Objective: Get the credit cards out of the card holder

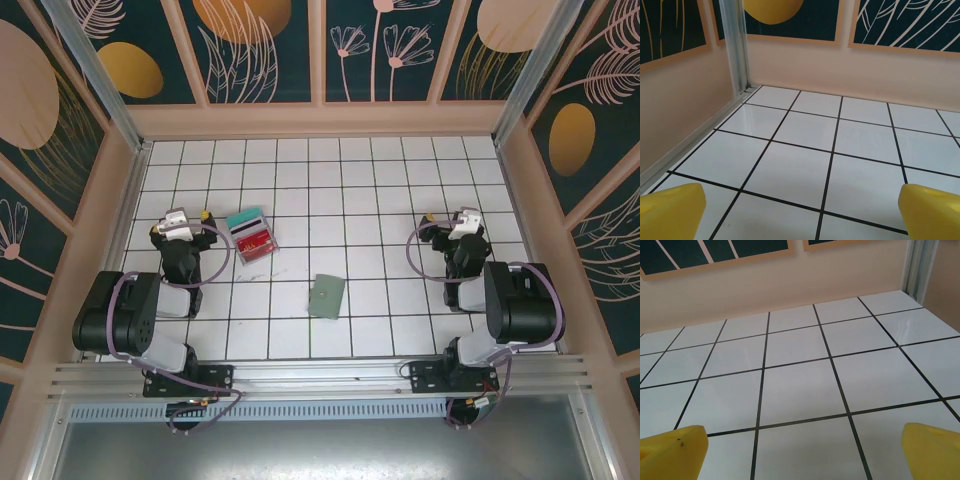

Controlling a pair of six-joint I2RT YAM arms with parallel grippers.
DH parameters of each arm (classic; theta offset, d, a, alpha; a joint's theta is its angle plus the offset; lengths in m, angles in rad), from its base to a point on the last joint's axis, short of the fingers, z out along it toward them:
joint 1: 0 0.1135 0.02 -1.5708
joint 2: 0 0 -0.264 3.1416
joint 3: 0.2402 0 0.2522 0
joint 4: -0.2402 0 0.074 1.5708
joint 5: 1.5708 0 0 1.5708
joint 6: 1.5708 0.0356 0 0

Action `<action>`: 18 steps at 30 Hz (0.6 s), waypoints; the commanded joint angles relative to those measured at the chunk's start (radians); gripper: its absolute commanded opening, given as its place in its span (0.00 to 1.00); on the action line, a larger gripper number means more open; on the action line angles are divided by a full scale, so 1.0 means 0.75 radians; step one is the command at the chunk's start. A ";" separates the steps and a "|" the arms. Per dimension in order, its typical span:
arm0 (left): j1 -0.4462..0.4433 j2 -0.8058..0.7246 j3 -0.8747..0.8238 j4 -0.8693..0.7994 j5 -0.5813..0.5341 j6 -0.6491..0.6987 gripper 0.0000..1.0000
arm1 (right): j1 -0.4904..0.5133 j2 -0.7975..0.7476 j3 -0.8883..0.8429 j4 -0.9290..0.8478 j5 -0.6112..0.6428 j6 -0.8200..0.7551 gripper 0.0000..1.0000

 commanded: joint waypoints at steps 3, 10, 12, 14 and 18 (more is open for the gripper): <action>0.009 0.002 -0.006 0.046 0.023 0.018 0.99 | -0.008 0.003 0.026 0.017 -0.028 -0.021 0.99; 0.008 0.001 -0.005 0.046 0.023 0.018 0.99 | -0.007 0.002 0.024 0.018 -0.028 -0.020 0.99; 0.009 0.002 -0.005 0.046 0.023 0.018 0.99 | -0.008 0.003 0.025 0.017 -0.027 -0.021 0.99; 0.009 0.002 0.001 0.033 0.027 0.016 0.99 | -0.006 0.002 0.025 0.018 -0.028 -0.020 0.99; 0.011 -0.001 0.005 0.021 0.035 0.014 0.99 | -0.008 0.003 0.027 0.016 -0.028 -0.018 0.99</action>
